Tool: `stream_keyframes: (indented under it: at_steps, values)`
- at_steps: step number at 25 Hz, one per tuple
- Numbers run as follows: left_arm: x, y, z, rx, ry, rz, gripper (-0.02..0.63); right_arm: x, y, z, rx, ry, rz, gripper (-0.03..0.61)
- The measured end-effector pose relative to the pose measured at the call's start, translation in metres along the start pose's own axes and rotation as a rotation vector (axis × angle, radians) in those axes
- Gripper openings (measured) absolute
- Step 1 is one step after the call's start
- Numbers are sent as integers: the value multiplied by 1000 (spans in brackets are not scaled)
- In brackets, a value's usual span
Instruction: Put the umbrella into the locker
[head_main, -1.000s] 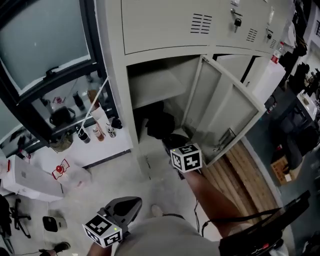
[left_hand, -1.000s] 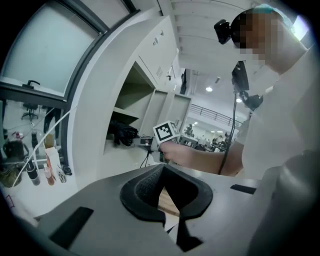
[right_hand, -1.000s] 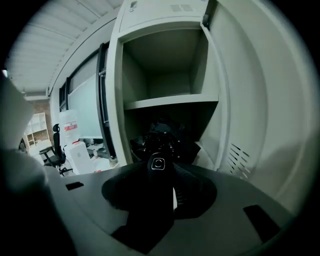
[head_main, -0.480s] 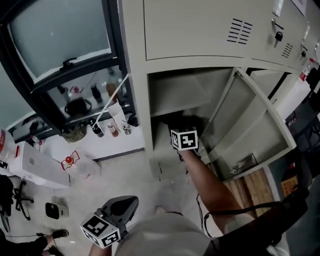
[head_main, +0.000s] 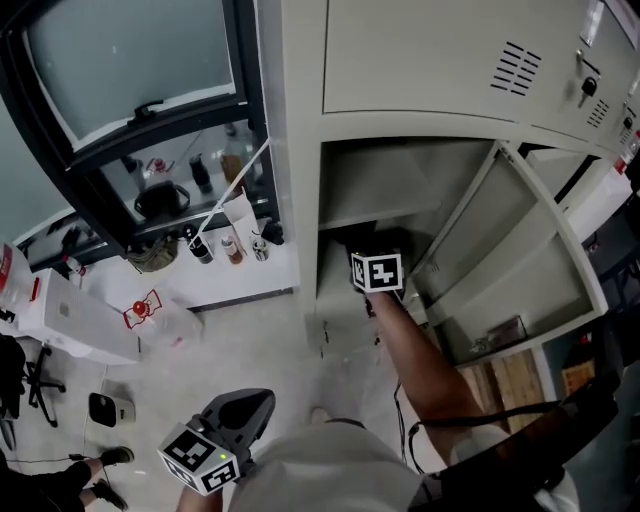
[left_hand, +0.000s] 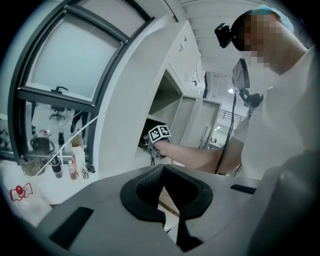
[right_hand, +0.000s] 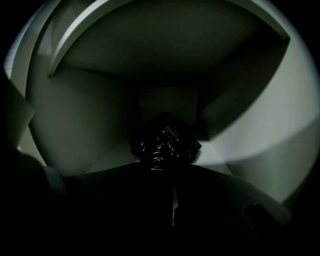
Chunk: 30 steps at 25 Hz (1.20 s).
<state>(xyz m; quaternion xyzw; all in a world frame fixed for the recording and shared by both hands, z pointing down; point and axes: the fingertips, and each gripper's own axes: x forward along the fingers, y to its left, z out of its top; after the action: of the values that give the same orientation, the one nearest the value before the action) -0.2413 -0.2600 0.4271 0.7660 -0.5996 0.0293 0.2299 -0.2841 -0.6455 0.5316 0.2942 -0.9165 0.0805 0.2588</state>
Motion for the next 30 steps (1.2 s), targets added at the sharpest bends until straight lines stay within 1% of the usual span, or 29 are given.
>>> stream_keyframes:
  at_steps: [3,5,6,10,17,21,25,26,28,30]
  values:
    - [-6,-3,-3,3,6,-4,11,1,2,-2,-7,15,7,158]
    - [-12,-4,-4,4,6,-2,11,0,2,-2,-3,29,16,184]
    - [-15,-5,-4,1,4,-2,11,-2,3,-2,-1,33,18,187]
    - [-31,-8,-13,-10,5,-11,11,-20,3,1,-2,11,4,192]
    - [-68,-19,-31,4,3,-58,11,-80,18,-2,-19,-30,-27,194]
    - [-95,-30,-44,18,-5,-98,11,-127,39,-19,-30,-49,-54,193]
    - [-123,-42,-61,39,3,-151,11,-175,73,-42,-27,-68,-55,191]
    - [-129,-46,-65,42,5,-168,11,-187,82,-50,-21,-72,-53,179]
    - [-141,-54,-73,47,7,-204,11,-211,103,-67,-7,-73,-38,100]
    - [-153,-61,-81,51,11,-228,11,-236,128,-86,9,-64,-7,65]
